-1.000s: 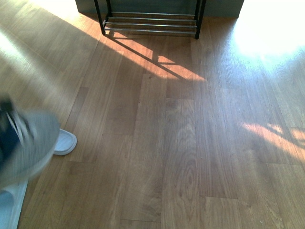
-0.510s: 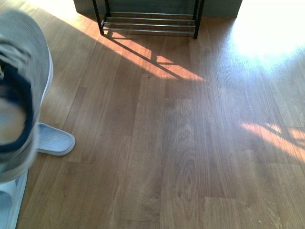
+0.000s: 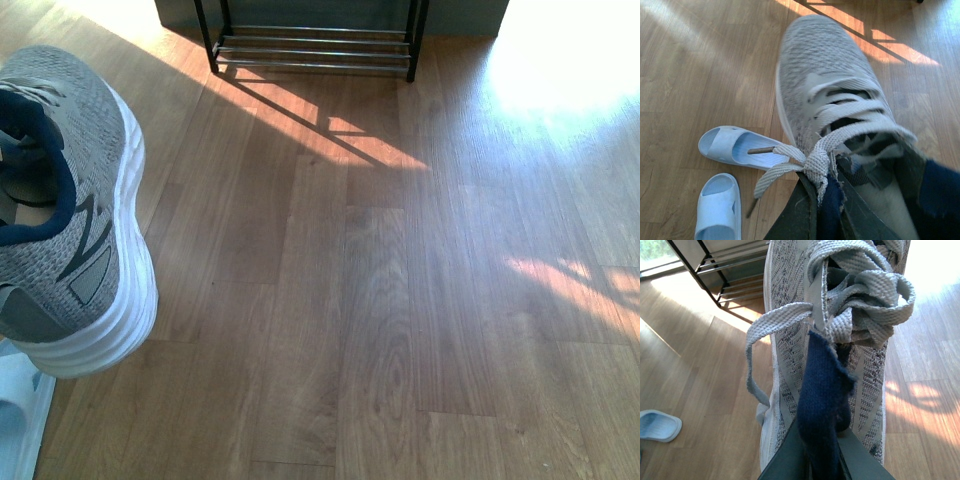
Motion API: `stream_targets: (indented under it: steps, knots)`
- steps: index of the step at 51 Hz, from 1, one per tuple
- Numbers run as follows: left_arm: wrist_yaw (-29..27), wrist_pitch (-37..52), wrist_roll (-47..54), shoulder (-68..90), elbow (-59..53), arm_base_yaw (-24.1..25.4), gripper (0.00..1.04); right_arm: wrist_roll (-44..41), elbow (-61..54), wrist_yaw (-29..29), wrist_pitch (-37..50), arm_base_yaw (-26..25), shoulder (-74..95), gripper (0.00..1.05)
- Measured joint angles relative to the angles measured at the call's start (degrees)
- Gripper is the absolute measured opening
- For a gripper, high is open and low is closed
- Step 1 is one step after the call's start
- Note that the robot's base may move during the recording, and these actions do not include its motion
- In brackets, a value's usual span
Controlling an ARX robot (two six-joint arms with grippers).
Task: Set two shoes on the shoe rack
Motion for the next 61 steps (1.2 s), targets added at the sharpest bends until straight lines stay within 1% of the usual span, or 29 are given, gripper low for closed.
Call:
stream_targets:
  steps: [15,30,36,44,52,61]
  knots:
    - [-0.85,0.00,0.02,-0.02,-0.02,0.04,0.02,0.00,0.00,-0.02,0.00,0.00,0.00,0.02]
    - [0.04,0.00,0.04,-0.02,-0.02,0.02,0.02,0.00,0.00,0.00,0.00,0.00,0.00,0.02]
    - [-0.66,0.00,0.02,-0.02,-0.02,0.11,0.02,0.00,0.00,-0.48,0.00,0.11,-0.04,0.02]
    - [-0.98,0.00,0.04,-0.02,-0.02,0.04,0.02,0.02,0.00,0.42,0.00,0.02,-0.07,0.02]
    - [0.17,0.00,0.04,0.00,-0.02,-0.09,0.02,0.00,-0.02,0.00,-0.02,0.02,-0.04,0.02]
    - [0.07,0.00,0.04,-0.02,-0.02,-0.07,0.02,0.00,-0.02,-0.02,0.00,0.02,-0.02,0.02]
